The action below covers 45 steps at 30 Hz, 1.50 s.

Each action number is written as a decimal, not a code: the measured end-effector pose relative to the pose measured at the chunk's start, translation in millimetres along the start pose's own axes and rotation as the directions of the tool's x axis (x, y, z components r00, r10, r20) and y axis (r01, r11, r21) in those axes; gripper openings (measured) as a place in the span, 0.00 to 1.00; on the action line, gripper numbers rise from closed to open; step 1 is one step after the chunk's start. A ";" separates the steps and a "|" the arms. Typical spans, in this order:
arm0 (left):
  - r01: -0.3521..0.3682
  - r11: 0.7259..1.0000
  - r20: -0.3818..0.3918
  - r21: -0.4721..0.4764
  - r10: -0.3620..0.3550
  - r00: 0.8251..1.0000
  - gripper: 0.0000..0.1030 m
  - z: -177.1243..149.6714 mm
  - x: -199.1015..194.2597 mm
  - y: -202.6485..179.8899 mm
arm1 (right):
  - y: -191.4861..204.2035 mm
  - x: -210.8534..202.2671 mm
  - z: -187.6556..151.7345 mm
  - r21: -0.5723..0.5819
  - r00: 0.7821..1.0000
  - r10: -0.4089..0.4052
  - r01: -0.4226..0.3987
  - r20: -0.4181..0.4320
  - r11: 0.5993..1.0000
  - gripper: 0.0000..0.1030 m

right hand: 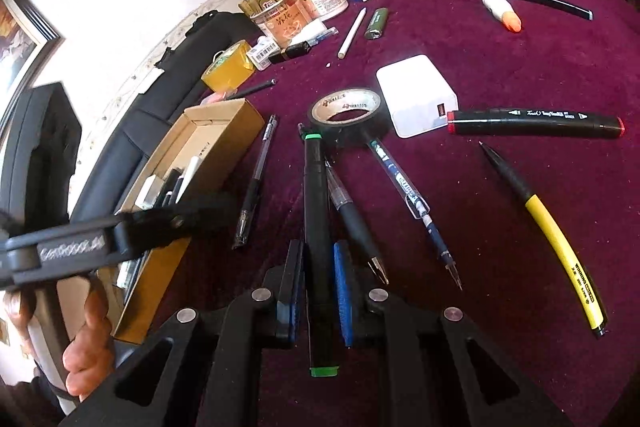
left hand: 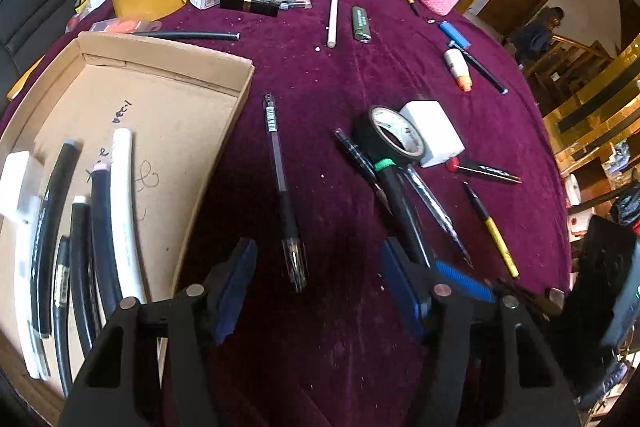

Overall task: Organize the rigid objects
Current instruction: 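Grasp the black gel pen with the left tool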

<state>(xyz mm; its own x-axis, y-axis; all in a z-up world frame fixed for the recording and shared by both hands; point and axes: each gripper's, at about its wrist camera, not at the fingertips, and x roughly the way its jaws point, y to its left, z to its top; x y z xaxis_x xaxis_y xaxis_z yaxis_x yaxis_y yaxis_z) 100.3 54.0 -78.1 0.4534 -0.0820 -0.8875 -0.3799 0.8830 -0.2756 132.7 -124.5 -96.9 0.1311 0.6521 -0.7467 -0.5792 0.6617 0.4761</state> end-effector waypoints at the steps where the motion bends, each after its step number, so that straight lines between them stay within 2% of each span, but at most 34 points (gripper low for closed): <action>1: -0.006 1.000 -0.001 0.002 0.006 1.000 0.58 2.0 2.7 -0.8 | -0.5 0.7 -0.1 0.000 1.000 -0.002 0.002 -0.005 1.000 0.15; 3: -0.019 1.000 -0.012 0.003 0.019 1.000 0.48 8.5 9.8 -1.6 | -1.6 3.1 -0.1 0.002 1.000 -0.004 0.004 -0.016 1.000 0.15; 6: -0.039 0.999 -0.033 -0.005 0.039 0.999 0.43 19.3 22.5 -1.0 | -1.4 3.9 -0.5 -0.002 1.000 -0.007 0.007 -0.020 1.000 0.15; 10: -0.138 0.989 -0.022 0.058 0.139 0.990 0.39 28.8 35.6 -8.7 | -1.2 5.7 -0.1 0.003 1.000 -0.007 0.007 -0.023 1.000 0.15; 12: -0.206 0.974 -0.004 0.096 0.208 0.978 0.30 28.1 40.9 -12.9 | -0.2 5.7 0.4 0.002 1.000 -0.008 0.008 -0.016 1.000 0.15; 13: -0.235 0.967 0.011 0.103 0.235 0.972 0.29 26.7 42.3 -14.0 | 0.0 5.8 0.4 0.001 1.000 -0.009 0.009 -0.016 1.000 0.15; 17: -0.269 0.952 0.057 0.147 0.264 0.963 0.25 20.8 42.6 -16.6 | 0.6 7.3 0.6 -0.004 1.000 -0.010 0.010 -0.017 1.000 0.15; 18: -0.274 0.948 0.065 0.160 0.267 0.962 0.16 19.4 42.3 -17.1 | 0.9 8.2 0.4 -0.005 1.000 -0.011 0.011 -0.020 1.000 0.15; 19: -0.267 0.949 0.061 0.170 0.261 0.964 0.10 18.2 42.3 -18.0 | 1.5 9.3 0.3 -0.008 1.000 -0.014 0.013 -0.023 1.000 0.15; 20: -0.250 0.953 0.055 0.172 0.244 0.968 0.09 15.9 40.4 -18.0 | 2.0 10.2 0.4 -0.012 1.000 -0.016 0.016 -0.025 1.000 0.15; 24: -0.256 0.945 0.082 0.204 0.245 0.966 0.09 0.7 33.9 -22.1 | 4.0 9.9 0.8 -0.025 1.000 -0.026 0.025 -0.013 0.999 0.15; 28: -0.181 0.964 0.055 0.194 0.174 0.983 0.09 -16.1 25.2 -20.2 | 4.9 9.0 0.4 -0.033 1.000 -0.025 0.025 -0.003 0.999 0.15; 30: -0.082 0.985 0.029 0.153 0.078 0.997 0.09 -23.4 19.1 -13.9 | 5.6 9.1 0.4 -0.039 1.000 -0.021 0.021 -0.001 0.999 0.15; 31: -0.057 0.988 0.024 0.142 0.054 0.998 0.09 -26.5 17.6 -12.7 | 6.0 8.9 0.4 -0.042 1.000 -0.019 0.019 0.000 0.999 0.15; 34: -0.029 0.994 0.019 0.106 0.027 0.999 0.09 -34.4 10.5 -7.2 | 7.9 8.0 0.3 -0.051 1.000 0.005 -0.005 0.004 0.999 0.15; 37: 0.050 0.997 -0.013 0.053 -0.050 0.999 0.09 -41.6 2.2 2.2 | 9.1 8.0 -0.3 -0.059 1.000 0.019 -0.019 0.003 0.998 0.15; 39: 0.087 0.996 -0.001 0.033 -0.087 0.996 0.09 -48.1 -8.9 7.7 | 9.9 10.0 -1.1 -0.064 1.000 0.023 -0.024 -0.008 0.998 0.15; 43: 0.130 0.991 0.000 0.011 -0.130 0.991 0.09 -56.4 -23.0 15.0 | 16.8 15.4 -3.9 -0.098 0.999 0.016 -0.019 -0.030 0.995 0.15; 45: 0.130 0.992 0.010 -0.002 -0.130 0.992 0.09 -58.2 -28.3 18.7 | 23.3 20.3 -6.9 -0.133 0.999 -0.004 -0.002 -0.045 0.991 0.15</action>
<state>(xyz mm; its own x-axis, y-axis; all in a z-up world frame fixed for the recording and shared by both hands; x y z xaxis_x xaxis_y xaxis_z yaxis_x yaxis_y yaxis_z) 33.4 45.9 -79.6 0.5068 -0.1911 -0.8406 -0.3191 0.8642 -0.3889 116.3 -98.4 -104.2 0.0972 0.6317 -0.7691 -0.6812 0.6056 0.4114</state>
